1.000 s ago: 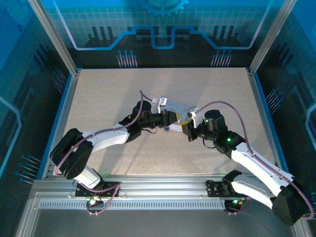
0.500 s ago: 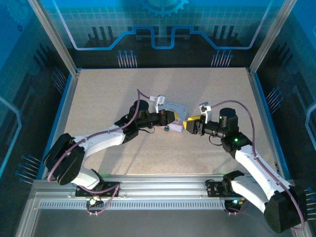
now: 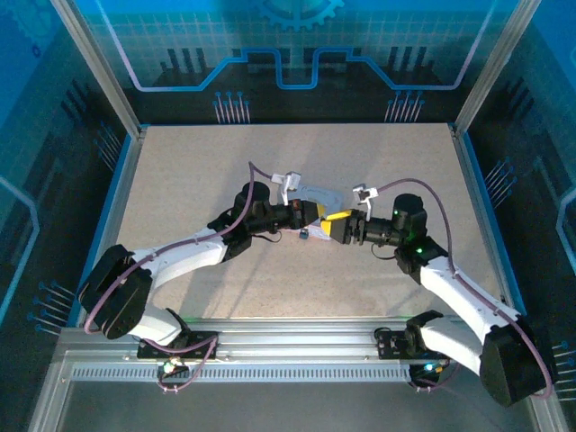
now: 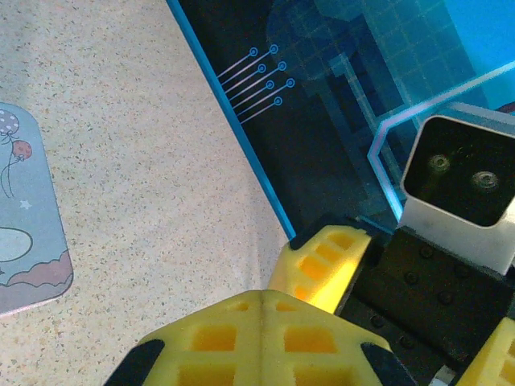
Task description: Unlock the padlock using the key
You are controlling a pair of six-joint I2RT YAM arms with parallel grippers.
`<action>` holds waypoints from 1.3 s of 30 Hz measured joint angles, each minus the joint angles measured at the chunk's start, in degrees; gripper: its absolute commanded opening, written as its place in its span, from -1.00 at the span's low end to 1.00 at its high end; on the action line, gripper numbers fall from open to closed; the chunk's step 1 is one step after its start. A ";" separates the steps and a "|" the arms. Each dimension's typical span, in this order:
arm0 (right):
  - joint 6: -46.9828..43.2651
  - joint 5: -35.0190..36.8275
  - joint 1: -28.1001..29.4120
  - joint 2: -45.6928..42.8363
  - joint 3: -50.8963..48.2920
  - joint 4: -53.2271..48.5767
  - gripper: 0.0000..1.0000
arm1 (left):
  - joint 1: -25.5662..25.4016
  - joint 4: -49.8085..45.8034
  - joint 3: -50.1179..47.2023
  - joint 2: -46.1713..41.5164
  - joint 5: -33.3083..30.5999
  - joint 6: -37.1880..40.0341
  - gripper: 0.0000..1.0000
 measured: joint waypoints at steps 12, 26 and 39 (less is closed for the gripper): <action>1.40 1.31 1.07 2.25 0.00 1.73 -0.34 | 0.00 0.90 0.00 -0.02 0.00 -0.02 -1.00; 1.49 3.19 1.16 2.97 0.00 1.14 -0.74 | 0.00 1.46 -0.15 -0.35 -0.68 -0.02 -1.00; 1.44 3.32 0.92 1.62 0.00 0.74 -1.00 | -0.37 0.98 -1.01 -2.56 -1.97 0.07 -1.00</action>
